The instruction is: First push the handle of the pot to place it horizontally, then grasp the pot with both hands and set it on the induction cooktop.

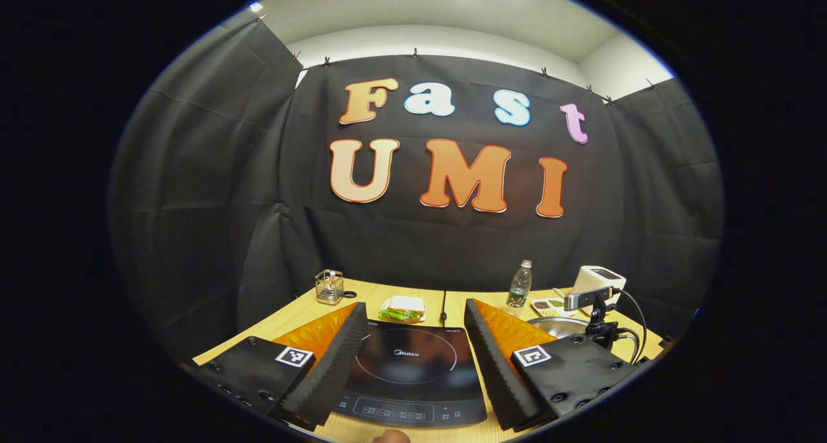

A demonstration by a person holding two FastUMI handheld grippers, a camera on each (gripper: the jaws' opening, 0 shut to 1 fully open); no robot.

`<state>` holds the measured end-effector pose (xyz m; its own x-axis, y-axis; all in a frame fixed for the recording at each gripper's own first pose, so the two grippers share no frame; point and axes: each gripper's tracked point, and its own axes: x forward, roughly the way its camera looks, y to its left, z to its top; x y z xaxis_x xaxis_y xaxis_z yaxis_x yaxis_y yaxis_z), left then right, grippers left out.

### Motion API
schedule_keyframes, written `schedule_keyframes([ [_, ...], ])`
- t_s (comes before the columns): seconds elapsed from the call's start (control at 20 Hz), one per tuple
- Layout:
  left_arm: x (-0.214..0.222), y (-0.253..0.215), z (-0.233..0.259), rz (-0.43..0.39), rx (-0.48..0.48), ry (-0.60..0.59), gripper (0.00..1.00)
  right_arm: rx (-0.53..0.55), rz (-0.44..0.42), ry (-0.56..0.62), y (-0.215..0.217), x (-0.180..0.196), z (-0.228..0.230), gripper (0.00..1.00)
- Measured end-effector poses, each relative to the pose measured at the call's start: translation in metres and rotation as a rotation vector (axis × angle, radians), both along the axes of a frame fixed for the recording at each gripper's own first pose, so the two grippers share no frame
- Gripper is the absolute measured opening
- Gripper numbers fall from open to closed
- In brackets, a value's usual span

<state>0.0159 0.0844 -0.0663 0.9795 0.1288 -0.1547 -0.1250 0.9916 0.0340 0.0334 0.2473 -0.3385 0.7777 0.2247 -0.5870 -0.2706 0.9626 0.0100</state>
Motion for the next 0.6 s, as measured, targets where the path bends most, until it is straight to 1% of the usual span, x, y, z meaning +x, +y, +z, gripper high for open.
schedule_keyframes([
  [0.2, -0.002, -0.007, 0.000, -0.011, -0.005, 0.002, 0.98, -0.003, 0.004, 0.022, -0.001, -0.003, 0.000, 0.00],
  [0.35, -0.003, -0.015, 0.001, -0.029, -0.014, -0.001, 0.97, 0.032, 0.020, 0.053, 0.002, -0.004, 0.000, 0.00],
  [0.6, -0.003, -0.038, 0.003, -0.056, -0.020, -0.008, 0.97, 0.080, 0.040, 0.049, 0.005, -0.002, 0.004, 0.00],
])
